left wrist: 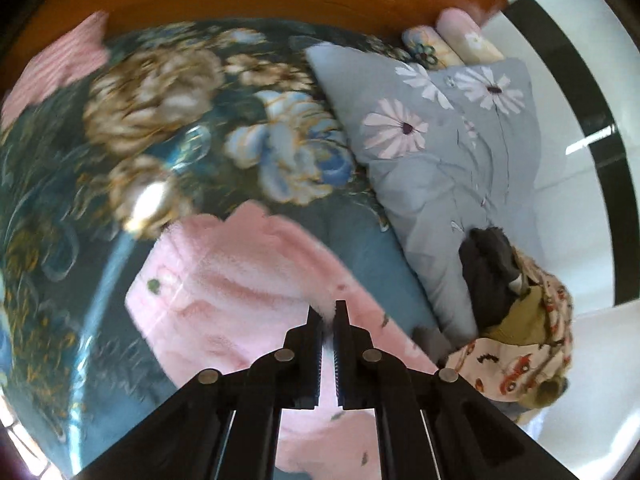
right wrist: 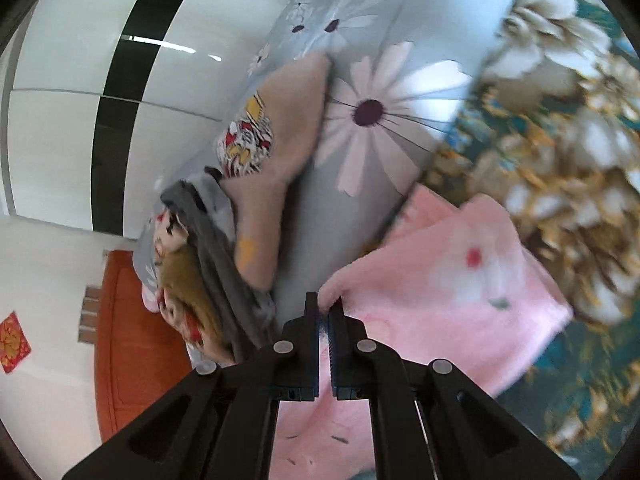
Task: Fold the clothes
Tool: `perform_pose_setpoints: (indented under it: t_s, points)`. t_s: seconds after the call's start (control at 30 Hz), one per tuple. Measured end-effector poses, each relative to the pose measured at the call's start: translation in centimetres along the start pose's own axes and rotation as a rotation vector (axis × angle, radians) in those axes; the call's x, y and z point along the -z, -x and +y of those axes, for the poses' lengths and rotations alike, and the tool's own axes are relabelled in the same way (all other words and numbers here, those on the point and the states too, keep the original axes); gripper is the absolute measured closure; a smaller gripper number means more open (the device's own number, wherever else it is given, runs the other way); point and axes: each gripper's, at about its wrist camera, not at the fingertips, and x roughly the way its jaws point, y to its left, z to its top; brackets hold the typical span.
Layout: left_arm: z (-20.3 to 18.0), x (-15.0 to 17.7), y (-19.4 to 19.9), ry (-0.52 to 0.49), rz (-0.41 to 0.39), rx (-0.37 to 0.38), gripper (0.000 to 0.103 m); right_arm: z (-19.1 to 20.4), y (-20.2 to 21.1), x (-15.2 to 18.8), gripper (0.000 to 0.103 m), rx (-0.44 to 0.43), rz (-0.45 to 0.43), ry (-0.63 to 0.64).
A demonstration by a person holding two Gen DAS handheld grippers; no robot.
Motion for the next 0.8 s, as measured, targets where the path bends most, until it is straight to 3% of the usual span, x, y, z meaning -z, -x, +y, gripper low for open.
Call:
perform_pose_setpoints:
  t_s: [0.2, 0.37, 0.47, 0.5, 0.53, 0.67, 0.8]
  points:
    - [-1.8, -0.8, -3.3, -0.055, 0.033, -0.078, 0.097, 0.9, -2.7, -0.8, 0.099, 0.06, -0.002, -0.001]
    - [-1.7, -1.5, -5.0, -0.069, 0.058, -0.088, 0.093, 0.8, -3.8, -0.7, 0.099, 0.107, -0.004, 0.003]
    - [-1.5, -1.6, -5.0, -0.09, 0.069, -0.046, 0.076, 0.7, -4.4, -0.5, 0.099, 0.131, -0.003, 0.003]
    - [-1.3, -1.7, -4.8, -0.092, 0.075, -0.018, 0.061, 0.7, -4.5, -0.4, 0.099, 0.138, -0.003, 0.006]
    - [-1.1, -1.8, -4.5, -0.086, 0.074, 0.009, 0.052, 0.7, -4.7, -0.4, 0.099, 0.145, -0.003, 0.009]
    - [0.9, -2.0, -2.3, -0.055, 0.003, 0.071, 0.046, 0.6, -5.0, -0.4, 0.098, 0.175, 0.001, 0.025]
    - [4.8, -1.2, -1.7, -0.012, -0.028, -0.037, 0.044, 0.7, -5.2, -0.5, 0.097, 0.205, 0.011, 0.061]
